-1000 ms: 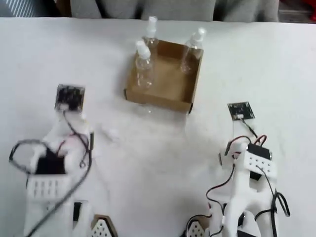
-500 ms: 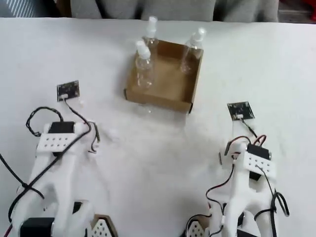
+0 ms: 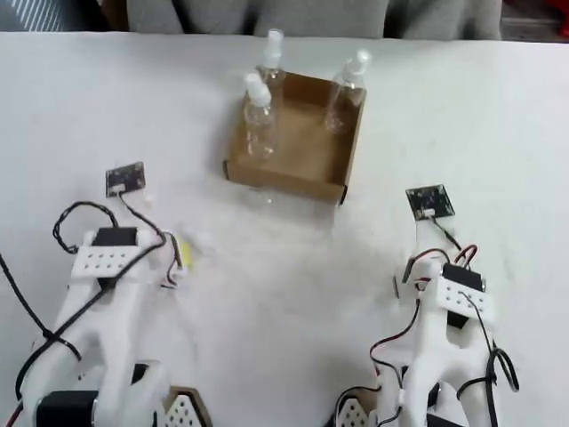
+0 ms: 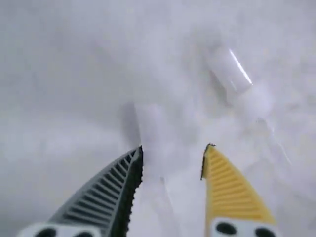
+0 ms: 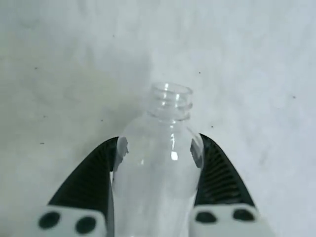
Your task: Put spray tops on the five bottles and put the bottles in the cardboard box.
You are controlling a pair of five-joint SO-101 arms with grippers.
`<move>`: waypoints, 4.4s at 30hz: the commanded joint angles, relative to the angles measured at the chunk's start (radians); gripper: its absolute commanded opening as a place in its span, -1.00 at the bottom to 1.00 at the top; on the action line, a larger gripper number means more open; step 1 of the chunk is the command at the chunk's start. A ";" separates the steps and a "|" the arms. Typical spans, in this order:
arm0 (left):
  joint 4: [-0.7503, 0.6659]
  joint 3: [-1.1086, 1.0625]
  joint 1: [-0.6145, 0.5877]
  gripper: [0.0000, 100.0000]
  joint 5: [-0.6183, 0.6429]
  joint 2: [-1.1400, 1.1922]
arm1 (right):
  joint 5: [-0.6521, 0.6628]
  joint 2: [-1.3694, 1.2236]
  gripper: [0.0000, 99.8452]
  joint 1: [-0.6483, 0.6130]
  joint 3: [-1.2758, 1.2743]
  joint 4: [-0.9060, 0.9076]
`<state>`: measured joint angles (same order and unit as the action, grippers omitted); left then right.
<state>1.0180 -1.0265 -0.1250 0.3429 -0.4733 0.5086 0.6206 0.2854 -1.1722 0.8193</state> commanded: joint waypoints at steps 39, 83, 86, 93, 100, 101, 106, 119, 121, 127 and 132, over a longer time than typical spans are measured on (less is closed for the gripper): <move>0.011 0.255 -0.081 -0.95 0.034 0.430 | 0.014 0.027 -0.97 0.004 0.005 -0.012; -0.060 0.242 -0.001 -0.95 -0.195 -0.437 | -0.379 0.375 -0.97 -0.364 0.037 -0.748; -0.143 0.227 -0.001 -0.95 -0.192 -0.553 | -0.466 0.535 -0.97 -0.435 -0.092 -0.822; -0.359 0.236 0.044 -0.95 -0.195 -0.654 | -0.474 0.967 -0.97 -0.625 -0.367 -0.820; -0.474 0.376 0.186 -0.95 -0.196 -0.653 | -0.476 1.158 -0.97 -0.875 -0.511 -0.670; -0.474 0.407 0.216 -0.95 -0.196 -0.653 | -0.476 1.153 -0.97 -0.909 -0.519 -0.670; -0.480 0.552 0.372 -0.95 -0.269 -0.644 | -0.476 1.179 -0.97 -1.052 -0.520 -0.601; -0.196 1.197 0.467 -0.96 -0.358 -0.231 | -0.476 1.181 -0.97 -1.110 -0.519 -0.483; -0.110 1.250 0.483 -0.96 -0.358 -0.216 | -0.476 1.181 -0.97 -1.109 -0.519 -0.469; 0.014 1.208 0.533 -0.96 -0.353 -0.285 | -0.476 1.179 -0.97 -1.109 -0.519 -0.464; -0.120 0.984 0.541 -0.96 -0.308 -0.387 | -0.476 1.178 -0.97 -1.109 -0.519 -0.449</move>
<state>1.0058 0.0644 0.3966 -0.0084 -0.8048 0.0422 1.7883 -0.8178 -1.6817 0.3529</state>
